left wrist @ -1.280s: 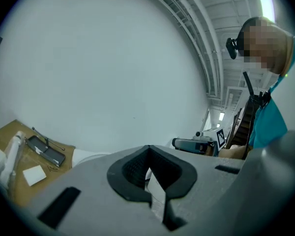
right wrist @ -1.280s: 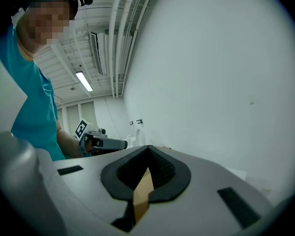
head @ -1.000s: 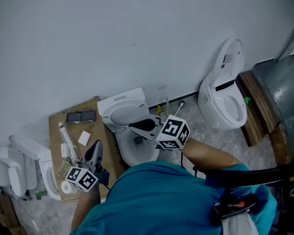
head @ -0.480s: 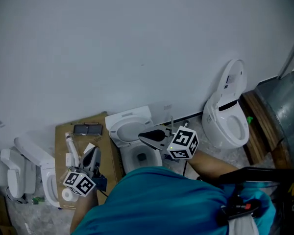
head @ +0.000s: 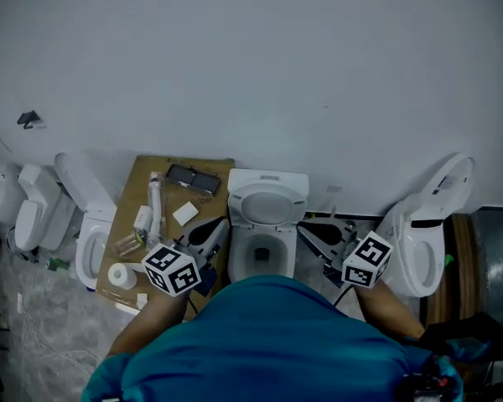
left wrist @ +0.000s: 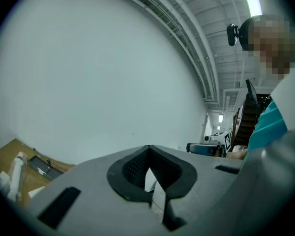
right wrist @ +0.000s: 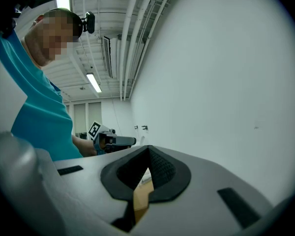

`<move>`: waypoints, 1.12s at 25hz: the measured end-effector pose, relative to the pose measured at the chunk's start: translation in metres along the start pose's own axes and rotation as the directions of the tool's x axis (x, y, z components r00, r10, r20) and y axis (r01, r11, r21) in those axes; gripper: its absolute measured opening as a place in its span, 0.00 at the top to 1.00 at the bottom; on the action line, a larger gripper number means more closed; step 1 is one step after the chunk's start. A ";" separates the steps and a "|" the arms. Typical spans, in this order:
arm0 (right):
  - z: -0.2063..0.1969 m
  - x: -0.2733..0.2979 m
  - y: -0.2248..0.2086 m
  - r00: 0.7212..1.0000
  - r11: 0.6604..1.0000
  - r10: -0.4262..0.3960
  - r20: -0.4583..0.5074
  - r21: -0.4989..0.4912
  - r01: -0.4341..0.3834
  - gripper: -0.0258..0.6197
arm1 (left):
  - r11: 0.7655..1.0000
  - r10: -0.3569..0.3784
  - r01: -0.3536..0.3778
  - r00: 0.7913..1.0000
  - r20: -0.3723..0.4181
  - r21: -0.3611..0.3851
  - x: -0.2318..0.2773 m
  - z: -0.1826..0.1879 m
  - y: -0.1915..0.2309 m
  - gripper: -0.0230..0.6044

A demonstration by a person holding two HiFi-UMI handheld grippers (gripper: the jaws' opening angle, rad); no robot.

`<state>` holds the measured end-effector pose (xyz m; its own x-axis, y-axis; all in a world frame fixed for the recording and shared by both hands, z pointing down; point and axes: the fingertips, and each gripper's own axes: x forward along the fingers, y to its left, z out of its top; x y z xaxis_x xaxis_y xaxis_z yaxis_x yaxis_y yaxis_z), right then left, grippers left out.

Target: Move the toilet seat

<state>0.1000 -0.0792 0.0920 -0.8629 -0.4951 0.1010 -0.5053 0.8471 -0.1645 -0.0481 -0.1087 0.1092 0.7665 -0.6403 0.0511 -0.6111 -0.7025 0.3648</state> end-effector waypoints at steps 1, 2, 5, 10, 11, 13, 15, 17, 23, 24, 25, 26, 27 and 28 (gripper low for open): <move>-0.001 0.000 0.001 1.000 1.000 -0.001 0.001 0.000 0.001 0.96 | 1.000 -0.002 0.002 1.000 -0.003 0.002 0.000 -0.001 -0.001 0.98; -0.001 0.000 0.003 1.000 1.000 -0.001 0.003 0.000 0.001 0.96 | 1.000 -0.003 0.003 1.000 -0.005 0.004 -0.001 -0.002 -0.002 0.98; -0.001 0.001 0.005 1.000 1.000 -0.004 0.011 0.002 0.004 0.96 | 1.000 -0.001 0.001 1.000 -0.012 0.004 -0.005 -0.004 -0.003 0.98; -0.002 -0.002 -0.002 0.999 0.999 -0.035 0.025 0.022 0.035 0.96 | 1.000 0.004 -0.004 1.000 -0.021 -0.009 -0.005 -0.010 -0.004 0.98; -0.001 -0.002 -0.003 0.999 0.999 -0.044 0.028 0.024 0.044 0.96 | 1.000 0.003 -0.003 1.000 -0.022 -0.009 -0.005 -0.010 -0.004 0.98; -0.002 -0.001 -0.006 0.998 0.998 -0.064 0.027 0.019 0.064 0.96 | 1.000 0.000 0.000 1.000 -0.024 -0.008 -0.005 -0.009 -0.005 0.98; -0.006 -0.002 -0.008 0.996 0.996 -0.085 0.017 0.009 0.085 0.96 | 1.000 -0.003 0.003 1.000 -0.023 -0.006 -0.004 -0.010 -0.006 0.98; -0.009 -0.003 -0.010 0.996 0.996 -0.094 0.007 0.002 0.094 0.96 | 1.000 -0.004 0.004 1.000 -0.021 -0.005 -0.004 -0.010 -0.007 0.98; -0.007 -0.001 -0.011 0.996 0.996 -0.091 -0.001 -0.010 0.091 0.96 | 1.000 -0.002 0.002 1.000 -0.022 -0.009 -0.004 -0.008 -0.004 0.98; -0.008 -0.001 -0.011 0.996 0.996 -0.089 -0.002 -0.012 0.089 0.96 | 1.000 -0.001 0.001 1.000 -0.023 -0.010 -0.004 -0.008 -0.004 0.98; -0.008 -0.001 -0.011 0.996 0.996 -0.087 -0.004 -0.014 0.087 0.96 | 1.000 -0.001 0.001 1.000 -0.023 -0.010 -0.004 -0.009 -0.004 0.98; -0.008 -0.001 -0.010 0.996 0.996 -0.086 -0.005 -0.016 0.086 0.96 | 1.000 -0.001 0.001 1.000 -0.023 -0.011 -0.004 -0.009 -0.004 0.98; -0.009 -0.002 -0.010 0.996 0.996 -0.087 -0.007 -0.017 0.087 0.96 | 1.000 -0.003 0.002 1.000 -0.024 -0.011 -0.003 -0.010 -0.005 0.98; -0.010 -0.002 -0.010 0.996 0.996 -0.088 -0.008 -0.017 0.088 0.96 | 1.000 -0.005 0.004 1.000 -0.026 -0.010 -0.003 -0.011 -0.006 0.98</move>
<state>0.1072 -0.0850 0.1031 -0.8148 -0.5665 0.1230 -0.5793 0.8033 -0.1384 -0.0445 -0.0995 0.1174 0.7741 -0.6287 0.0737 -0.6057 -0.7020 0.3745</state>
